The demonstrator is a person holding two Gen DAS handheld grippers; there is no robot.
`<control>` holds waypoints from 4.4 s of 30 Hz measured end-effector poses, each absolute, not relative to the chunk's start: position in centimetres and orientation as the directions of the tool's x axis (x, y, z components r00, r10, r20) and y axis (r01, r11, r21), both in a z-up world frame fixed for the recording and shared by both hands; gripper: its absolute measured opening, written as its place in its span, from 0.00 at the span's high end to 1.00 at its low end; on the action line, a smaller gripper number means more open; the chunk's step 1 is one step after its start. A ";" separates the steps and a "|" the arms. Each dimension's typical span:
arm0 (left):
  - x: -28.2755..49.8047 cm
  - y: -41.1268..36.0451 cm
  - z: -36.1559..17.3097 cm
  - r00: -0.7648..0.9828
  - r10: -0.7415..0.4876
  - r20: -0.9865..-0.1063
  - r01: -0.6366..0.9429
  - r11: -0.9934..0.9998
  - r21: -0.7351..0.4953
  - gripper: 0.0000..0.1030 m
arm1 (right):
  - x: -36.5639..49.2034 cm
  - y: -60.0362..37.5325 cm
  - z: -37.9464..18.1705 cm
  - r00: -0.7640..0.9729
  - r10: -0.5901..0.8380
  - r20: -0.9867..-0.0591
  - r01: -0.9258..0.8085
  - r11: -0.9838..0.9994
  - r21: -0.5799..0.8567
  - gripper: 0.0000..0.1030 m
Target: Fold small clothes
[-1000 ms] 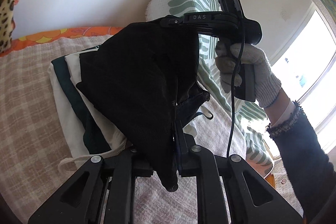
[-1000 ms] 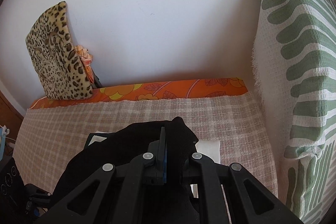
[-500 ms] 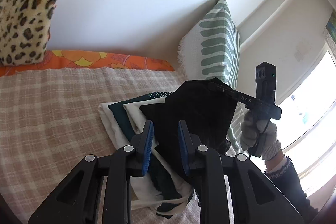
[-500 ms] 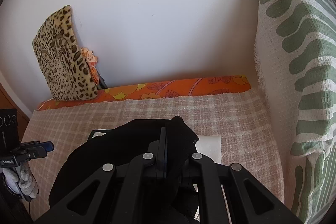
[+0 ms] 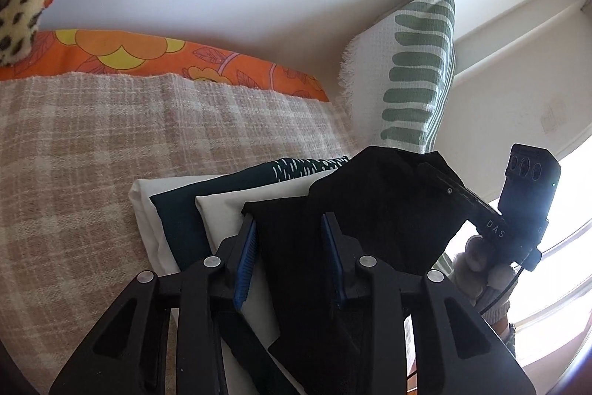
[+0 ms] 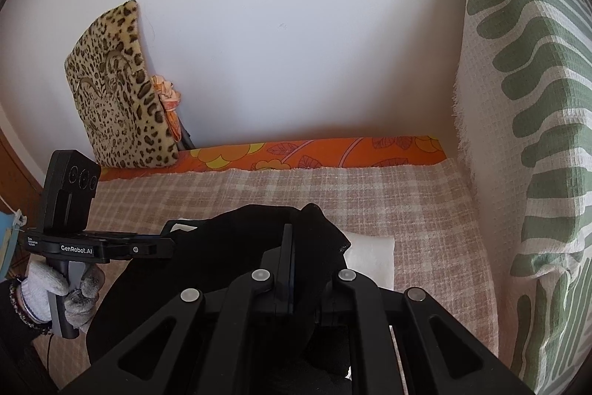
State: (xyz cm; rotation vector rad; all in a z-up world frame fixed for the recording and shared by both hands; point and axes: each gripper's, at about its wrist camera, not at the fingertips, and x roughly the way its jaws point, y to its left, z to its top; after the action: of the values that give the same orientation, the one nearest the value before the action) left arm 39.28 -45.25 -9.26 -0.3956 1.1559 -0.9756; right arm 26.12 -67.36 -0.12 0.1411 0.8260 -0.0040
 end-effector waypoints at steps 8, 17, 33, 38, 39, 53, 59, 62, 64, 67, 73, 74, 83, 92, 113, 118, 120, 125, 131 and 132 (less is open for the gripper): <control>36.9 -41.9 -6.4 0.336 -0.822 -0.460 0.503 0.570 -0.650 0.99 | 25.6 -67.0 0.4 0.687 0.066 -0.723 0.024 0.993 0.113 0.95; 40.9 -41.2 -8.2 0.384 -0.744 -0.547 0.404 0.668 -0.625 0.96 | 27.8 -68.4 -2.2 0.643 0.070 -0.763 0.050 0.990 0.133 0.93; 39.1 -42.5 -7.3 0.369 -0.682 -0.631 0.465 0.723 -0.511 0.61 | 21.9 -73.5 -2.2 0.713 0.146 -0.686 0.185 0.904 0.385 0.65; 35.6 -41.4 -4.6 0.355 -0.722 -0.595 0.562 0.673 -0.481 0.61 | 15.9 -72.2 -2.3 0.720 0.231 -0.654 0.099 0.899 0.427 0.61; 34.8 -41.4 -4.5 0.345 -0.727 -0.593 0.579 0.662 -0.475 0.61 | 15.1 -71.8 -2.7 0.718 0.236 -0.655 0.092 0.900 0.425 0.56; 31.9 -42.3 -5.6 0.314 -0.677 -0.666 0.612 0.680 -0.403 0.61 | 12.0 -68.3 -3.8 0.666 0.237 -0.708 0.121 0.902 0.415 0.89; 30.9 -41.6 -5.0 0.342 -0.662 -0.666 0.627 0.689 -0.364 0.61 | 11.6 -67.5 -5.5 0.504 0.113 -0.856 0.192 0.952 0.239 0.82; 30.3 -41.8 -4.5 0.360 -0.660 -0.660 0.644 0.687 -0.336 0.61 | 11.1 -66.9 -4.2 0.552 0.033 -0.833 0.190 0.968 0.165 0.66; 29.9 -42.1 -4.2 0.352 -0.673 -0.650 0.660 0.671 -0.337 0.61 | 11.0 -66.8 -2.7 0.614 0.020 -0.789 0.181 0.970 0.165 0.66; 29.4 -42.9 -4.3 0.342 -0.671 -0.658 0.682 0.659 -0.317 0.61 | 11.6 -66.4 -0.8 0.676 -0.004 -0.737 0.178 0.971 0.158 0.66; 28.9 -44.0 -6.3 0.360 -0.586 -0.726 0.700 0.684 -0.206 0.60 | 14.7 -66.1 -0.7 0.684 0.004 -0.729 0.195 0.963 0.188 0.66; 28.7 -44.0 -6.7 0.364 -0.571 -0.736 0.704 0.686 -0.184 0.60 | 15.0 -66.1 -1.0 0.680 0.006 -0.734 0.200 0.961 0.193 0.66; 27.0 -41.7 -4.4 0.405 -0.580 -0.707 0.696 0.697 -0.173 0.60 | 15.2 -65.9 -3.9 0.563 0.003 -0.826 0.246 0.954 0.171 0.61; 23.0 -38.5 1.1 0.472 -0.619 -0.628 0.709 0.690 -0.147 0.42 | 12.5 -62.0 2.2 0.654 -0.044 -0.755 0.216 0.968 0.130 0.57; 15.5 -26.6 7.6 0.564 -0.654 -0.504 0.682 0.713 -0.162 0.19 | 7.6 -48.5 11.0 0.809 -0.111 -0.577 0.195 0.977 0.086 0.14; 14.1 -23.8 7.8 0.585 -0.640 -0.498 0.666 0.729 -0.156 0.19 | 6.3 -45.1 10.3 0.812 -0.163 -0.561 0.218 0.975 0.032 0.03; 13.5 -22.8 7.9 0.600 -0.621 -0.504 0.647 0.747 -0.150 0.17 | 5.8 -43.9 9.9 0.815 -0.190 -0.548 0.234 0.972 0.011 0.00; 12.2 -20.3 7.5 0.638 -0.594 -0.491 0.609 0.779 -0.150 0.00 | 4.8 -41.5 8.7 0.810 -0.264 -0.523 0.292 0.956 -0.031 0.00; 11.6 -19.1 5.9 0.652 -0.546 -0.526 0.569 0.811 -0.137 0.00 | 4.5 -40.3 6.7 0.812 -0.295 -0.504 0.331 0.943 -0.020 0.00; 11.6 -19.0 5.5 0.654 -0.541 -0.529 0.565 0.814 -0.135 0.00 | 4.5 -40.2 6.4 0.811 -0.298 -0.504 0.334 0.942 -0.018 0.00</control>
State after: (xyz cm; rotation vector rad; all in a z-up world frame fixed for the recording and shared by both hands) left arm 11.60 -19.03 5.51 0.0432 0.5857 -0.6277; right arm 4.49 -40.25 6.43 0.0725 0.5262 -0.3379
